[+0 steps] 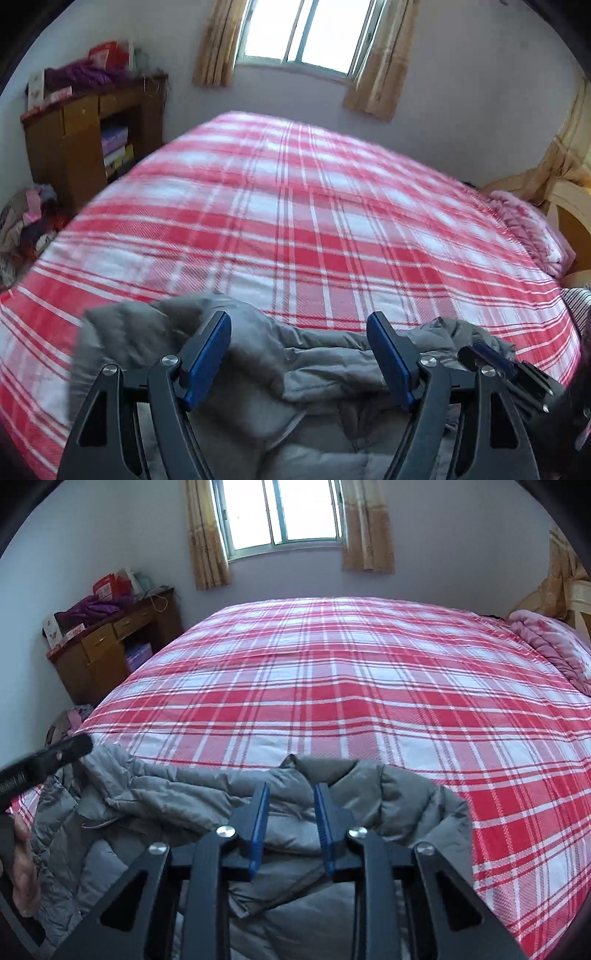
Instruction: Fold large clothes
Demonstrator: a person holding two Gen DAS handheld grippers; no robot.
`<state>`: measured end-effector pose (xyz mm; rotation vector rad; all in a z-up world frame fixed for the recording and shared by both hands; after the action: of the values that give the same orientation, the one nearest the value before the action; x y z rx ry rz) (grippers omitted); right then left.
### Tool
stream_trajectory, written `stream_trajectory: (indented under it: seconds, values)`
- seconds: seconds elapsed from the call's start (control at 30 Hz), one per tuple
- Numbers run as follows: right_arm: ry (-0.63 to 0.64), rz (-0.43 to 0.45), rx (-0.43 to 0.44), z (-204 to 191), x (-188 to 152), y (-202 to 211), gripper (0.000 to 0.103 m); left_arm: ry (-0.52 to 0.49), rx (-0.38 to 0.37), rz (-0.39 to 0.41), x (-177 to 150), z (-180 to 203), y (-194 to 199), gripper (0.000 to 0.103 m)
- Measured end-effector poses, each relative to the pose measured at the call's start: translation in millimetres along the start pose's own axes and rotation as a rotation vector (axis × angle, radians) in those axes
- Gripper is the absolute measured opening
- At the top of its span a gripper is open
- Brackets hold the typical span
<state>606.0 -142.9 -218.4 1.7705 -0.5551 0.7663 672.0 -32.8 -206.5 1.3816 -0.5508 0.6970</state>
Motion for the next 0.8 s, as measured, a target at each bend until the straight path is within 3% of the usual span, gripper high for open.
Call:
stream_trajectory:
  seconds: [0.07,0.13,0.27,0.8]
  values:
    - [0.01,-0.02,0.031,-7,-2,-10,0.028,-0.032,0.078,-0.043,-12,-4,-25,0.076]
    - [0.011,-0.056,0.048,-8,-6,-21,0.028,-0.023,0.096,-0.101,-30,-14,-48,0.076]
    - [-0.012,-0.117,0.057,-3,-21,-38,0.028,-0.035,0.085,-0.067,-37,-16,-50,0.076]
    - [0.012,-0.155,0.037,-4,-32,-55,0.028,-0.079,0.143,-0.062,-44,-12,-59,0.076]
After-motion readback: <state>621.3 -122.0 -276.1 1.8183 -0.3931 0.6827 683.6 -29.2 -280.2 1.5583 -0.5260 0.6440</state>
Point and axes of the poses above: each gripper's, at about its wrist camera, not at the fingertips, and y roughly against the way its jaws point, z to its right, x to its top, the point moved 8 cm from there along -y, roughly the way its jaws point, and after that the axes turned 8 degrees about x, right-handed, at the moved point
